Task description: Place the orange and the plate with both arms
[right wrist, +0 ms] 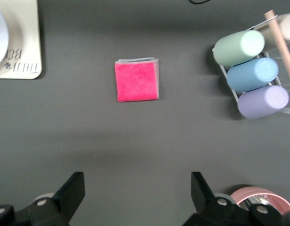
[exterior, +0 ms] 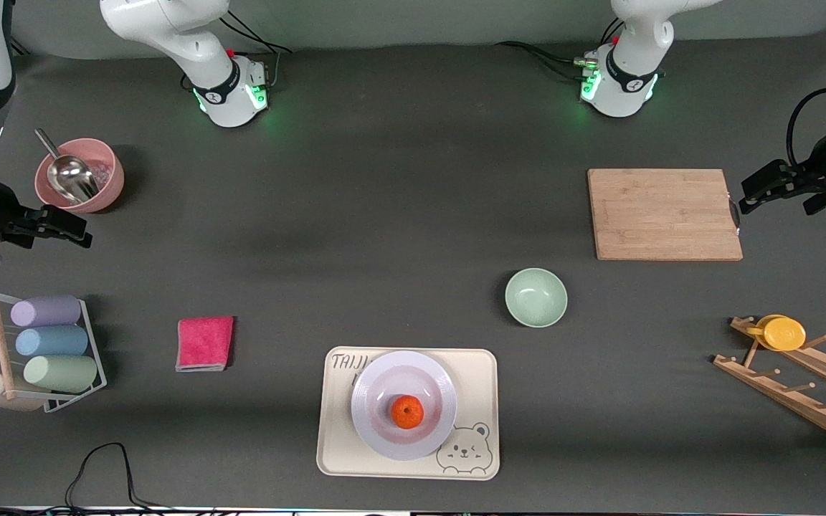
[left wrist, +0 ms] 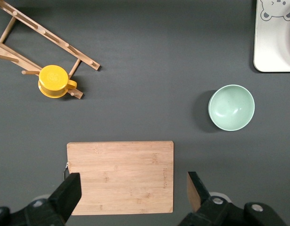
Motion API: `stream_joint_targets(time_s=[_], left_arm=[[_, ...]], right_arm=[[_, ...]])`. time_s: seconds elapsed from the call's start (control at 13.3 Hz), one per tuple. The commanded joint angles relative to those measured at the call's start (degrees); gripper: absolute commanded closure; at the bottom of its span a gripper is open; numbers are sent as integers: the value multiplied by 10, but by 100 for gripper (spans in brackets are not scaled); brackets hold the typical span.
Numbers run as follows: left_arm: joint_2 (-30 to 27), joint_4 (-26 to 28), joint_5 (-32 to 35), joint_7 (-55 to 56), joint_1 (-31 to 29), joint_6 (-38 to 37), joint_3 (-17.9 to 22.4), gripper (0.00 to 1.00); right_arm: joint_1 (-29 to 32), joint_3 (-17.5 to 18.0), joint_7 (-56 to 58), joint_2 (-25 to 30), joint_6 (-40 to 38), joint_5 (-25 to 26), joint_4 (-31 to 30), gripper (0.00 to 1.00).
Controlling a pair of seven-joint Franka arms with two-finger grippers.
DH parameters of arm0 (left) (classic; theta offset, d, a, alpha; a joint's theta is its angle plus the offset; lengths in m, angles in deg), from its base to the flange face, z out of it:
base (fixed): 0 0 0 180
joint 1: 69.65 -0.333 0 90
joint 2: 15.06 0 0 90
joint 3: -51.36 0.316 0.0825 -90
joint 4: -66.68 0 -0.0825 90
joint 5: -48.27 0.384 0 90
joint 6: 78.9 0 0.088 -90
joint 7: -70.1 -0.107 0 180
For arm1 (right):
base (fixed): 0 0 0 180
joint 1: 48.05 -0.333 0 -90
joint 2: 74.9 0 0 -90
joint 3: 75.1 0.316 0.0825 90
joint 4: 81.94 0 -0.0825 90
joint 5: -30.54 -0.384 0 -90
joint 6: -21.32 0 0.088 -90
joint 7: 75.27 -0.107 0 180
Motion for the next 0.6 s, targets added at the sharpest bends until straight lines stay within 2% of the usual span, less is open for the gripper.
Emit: stream_joint_targets(time_s=[0.0,0.08,0.3,0.53], left_arm=[[-5,1,-2,0,-3,-8,2,0],[-5,2,-2,1,-4,-8,3,0],[-9,-6,5,-10,-2,-11,2,0],[-16,-11,7,-10,-4,-33,4,0]], right_arm=[[71,87,-8,58,-7,-15,-65,0],[70,87,-6,70,-16,-32,-86,0],[66,93,-6,122,21,-33,-155,0],[47,86,-6,131,23,-33,-147,0]])
